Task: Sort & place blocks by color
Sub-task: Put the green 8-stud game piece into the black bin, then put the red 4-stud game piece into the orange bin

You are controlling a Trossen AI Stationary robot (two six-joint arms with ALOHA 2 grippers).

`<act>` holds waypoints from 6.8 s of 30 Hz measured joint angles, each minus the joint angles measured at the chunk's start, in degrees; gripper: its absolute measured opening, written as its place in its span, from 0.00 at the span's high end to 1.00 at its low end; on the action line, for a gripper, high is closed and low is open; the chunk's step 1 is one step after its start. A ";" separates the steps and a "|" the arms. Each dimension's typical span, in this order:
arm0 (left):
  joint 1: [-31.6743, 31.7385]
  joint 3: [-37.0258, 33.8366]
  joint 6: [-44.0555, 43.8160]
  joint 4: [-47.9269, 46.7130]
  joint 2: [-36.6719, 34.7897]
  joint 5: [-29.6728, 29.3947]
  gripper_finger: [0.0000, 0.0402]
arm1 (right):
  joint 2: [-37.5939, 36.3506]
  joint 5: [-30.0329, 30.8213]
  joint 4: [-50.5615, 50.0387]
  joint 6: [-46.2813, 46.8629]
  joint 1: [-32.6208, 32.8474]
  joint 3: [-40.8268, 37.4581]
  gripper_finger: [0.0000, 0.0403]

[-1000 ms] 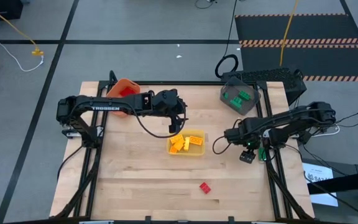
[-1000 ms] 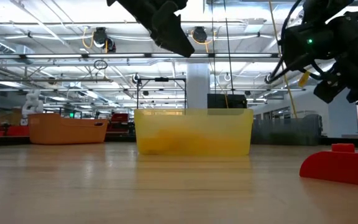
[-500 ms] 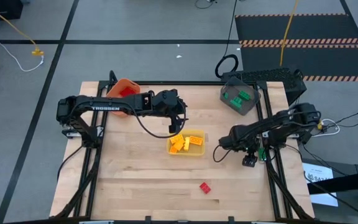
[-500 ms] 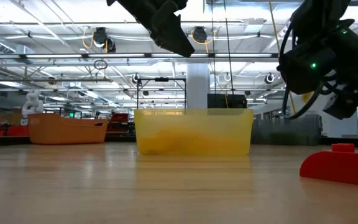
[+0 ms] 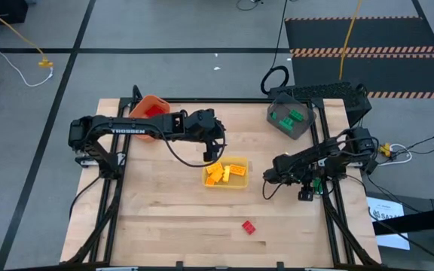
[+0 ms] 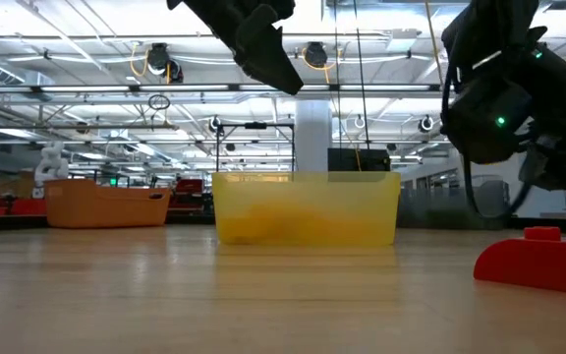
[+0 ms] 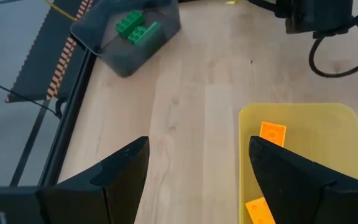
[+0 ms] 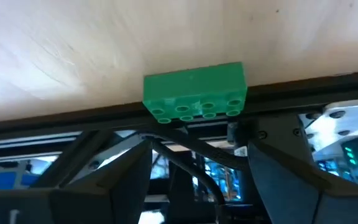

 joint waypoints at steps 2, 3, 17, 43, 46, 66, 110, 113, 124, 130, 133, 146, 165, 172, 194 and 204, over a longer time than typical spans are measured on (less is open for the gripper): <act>0.00 0.00 -0.34 -0.50 0.00 0.00 0.32 | 0.82 0.02 -0.04 -0.69 0.76 -0.21 0.37; 0.00 0.00 -0.50 -0.67 0.00 -0.02 0.32 | 1.29 -0.06 0.01 -1.29 1.14 -0.21 0.37; -0.02 0.00 -1.30 -0.71 0.00 -0.02 0.32 | 4.78 -0.31 4.75 -0.84 5.81 -0.76 0.37; -0.04 0.00 -1.27 -0.22 0.00 -0.04 0.32 | 4.83 -9.83 14.67 4.43 7.21 -0.61 0.37; -0.04 0.00 -1.25 0.24 0.00 -0.04 0.32 | 4.78 -7.71 14.09 1.85 7.14 2.22 0.37; -0.04 0.02 -1.17 -1.88 0.00 -0.03 0.32 | 4.91 9.44 16.65 -0.52 5.76 20.46 0.37; -0.07 0.04 -2.58 -4.71 0.00 0.02 0.32 | -11.48 10.19 45.61 41.89 -0.36 1.41 0.37; -0.07 0.04 -2.58 -4.74 0.00 0.02 0.32 | -11.46 10.15 46.49 42.15 0.49 1.41 0.37; -0.07 0.04 -2.60 -4.88 0.00 0.02 0.32 | -6.38 10.18 49.55 40.73 2.33 0.60 0.37; -0.09 0.04 -2.58 -4.91 0.00 0.01 0.32 | -4.05 11.19 46.65 33.42 2.39 0.69 0.41; -0.09 0.04 -2.58 -4.91 0.00 0.02 0.32 | -4.00 13.91 44.25 30.51 2.38 0.64 0.51; -0.07 0.04 -2.57 -4.91 0.00 0.00 0.32 | -7.59 21.86 40.10 22.09 1.56 0.71 0.70; 0.09 0.04 -2.54 -4.95 0.00 0.00 0.32 | -21.23 40.65 29.47 -2.96 -29.71 11.94 0.70; 0.11 0.04 -2.54 -5.02 0.00 0.00 0.32 | -21.27 36.49 33.67 -10.17 -43.37 11.68 0.70; 0.11 0.04 -1.23 -7.48 -0.20 -0.54 0.32 | -22.15 34.14 43.10 -10.54 -51.25 5.19 0.15; -0.46 0.04 -2.18 -9.78 -4.40 -0.84 0.32 | -30.94 18.21 44.42 -7.24 -44.55 5.19 0.15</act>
